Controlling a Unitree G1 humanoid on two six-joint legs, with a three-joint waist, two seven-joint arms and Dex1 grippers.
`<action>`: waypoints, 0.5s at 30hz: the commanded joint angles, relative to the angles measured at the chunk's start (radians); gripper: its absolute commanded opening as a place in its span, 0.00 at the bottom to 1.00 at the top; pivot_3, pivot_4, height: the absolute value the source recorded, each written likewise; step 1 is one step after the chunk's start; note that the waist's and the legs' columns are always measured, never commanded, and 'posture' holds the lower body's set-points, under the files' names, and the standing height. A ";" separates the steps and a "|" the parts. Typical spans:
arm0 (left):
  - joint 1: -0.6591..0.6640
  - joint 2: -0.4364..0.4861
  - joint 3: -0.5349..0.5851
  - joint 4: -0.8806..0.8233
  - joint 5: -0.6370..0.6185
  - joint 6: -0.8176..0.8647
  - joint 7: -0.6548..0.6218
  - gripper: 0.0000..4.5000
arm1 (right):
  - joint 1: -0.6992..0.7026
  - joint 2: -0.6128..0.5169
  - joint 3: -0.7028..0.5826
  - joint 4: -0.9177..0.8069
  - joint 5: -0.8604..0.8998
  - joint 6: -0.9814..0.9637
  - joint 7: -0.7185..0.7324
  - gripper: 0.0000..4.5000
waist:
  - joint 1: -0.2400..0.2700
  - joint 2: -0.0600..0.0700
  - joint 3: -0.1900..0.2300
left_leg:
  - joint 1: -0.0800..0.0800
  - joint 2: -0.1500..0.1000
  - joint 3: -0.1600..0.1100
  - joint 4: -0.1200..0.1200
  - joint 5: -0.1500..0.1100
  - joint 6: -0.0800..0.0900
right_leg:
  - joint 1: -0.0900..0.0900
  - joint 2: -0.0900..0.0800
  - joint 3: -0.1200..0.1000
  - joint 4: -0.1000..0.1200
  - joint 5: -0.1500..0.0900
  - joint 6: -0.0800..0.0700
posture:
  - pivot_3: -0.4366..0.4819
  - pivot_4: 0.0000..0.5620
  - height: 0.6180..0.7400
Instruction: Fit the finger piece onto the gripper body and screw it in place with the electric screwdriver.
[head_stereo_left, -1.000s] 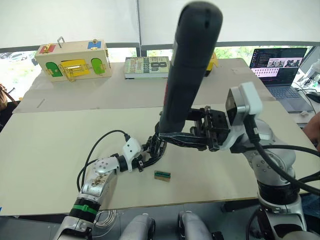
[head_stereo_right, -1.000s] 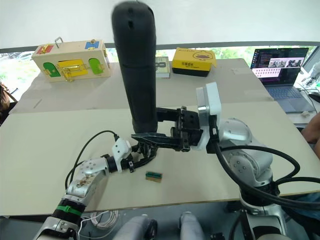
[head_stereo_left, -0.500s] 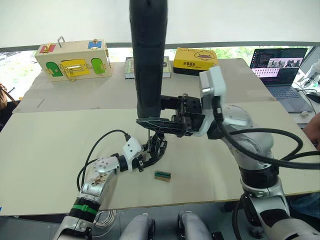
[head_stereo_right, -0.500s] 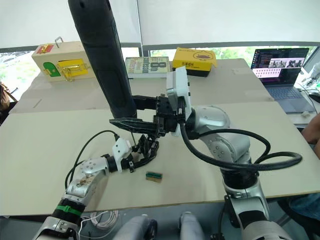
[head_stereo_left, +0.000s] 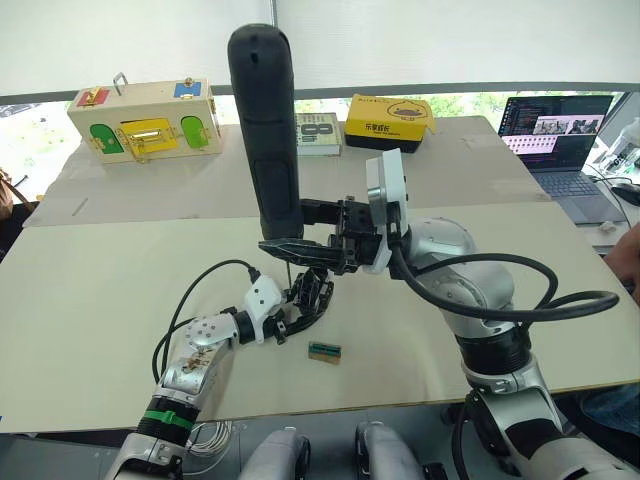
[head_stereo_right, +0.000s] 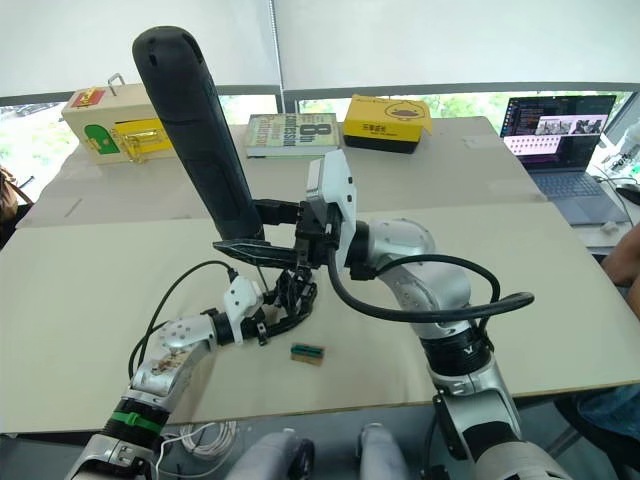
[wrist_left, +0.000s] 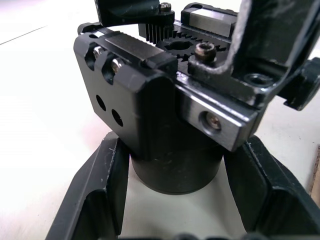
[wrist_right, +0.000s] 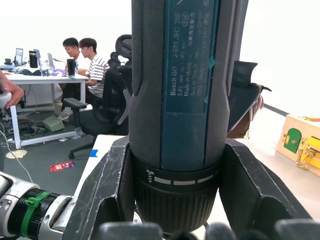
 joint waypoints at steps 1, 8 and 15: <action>0.034 0.007 -0.040 0.007 0.018 0.050 -0.017 0.50 | -0.013 0.014 -0.011 -0.020 -0.007 -0.044 0.007 0.43 | -0.001 0.000 0.000 | 0.000 0.000 0.000 0.000 0.000 0.000 | 0.000 0.000 0.000 0.000 0.000 0.000 | 0.48 0.27 1.00; 0.038 0.009 -0.040 -0.004 0.017 0.061 -0.016 0.50 | -0.002 0.011 -0.002 -0.010 -0.032 -0.040 0.020 0.43 | -0.001 0.000 0.000 | 0.000 0.000 0.000 0.000 0.000 0.000 | 0.000 0.000 0.000 0.000 0.000 0.000 | 0.48 0.27 1.00; 0.039 0.009 -0.036 -0.006 0.014 0.072 -0.013 0.50 | 0.008 0.016 0.004 -0.002 -0.049 -0.040 0.029 0.43 | -0.002 0.000 0.000 | 0.000 0.000 0.000 0.000 0.000 0.000 | 0.000 0.000 0.000 0.000 0.000 0.000 | 0.48 0.27 1.00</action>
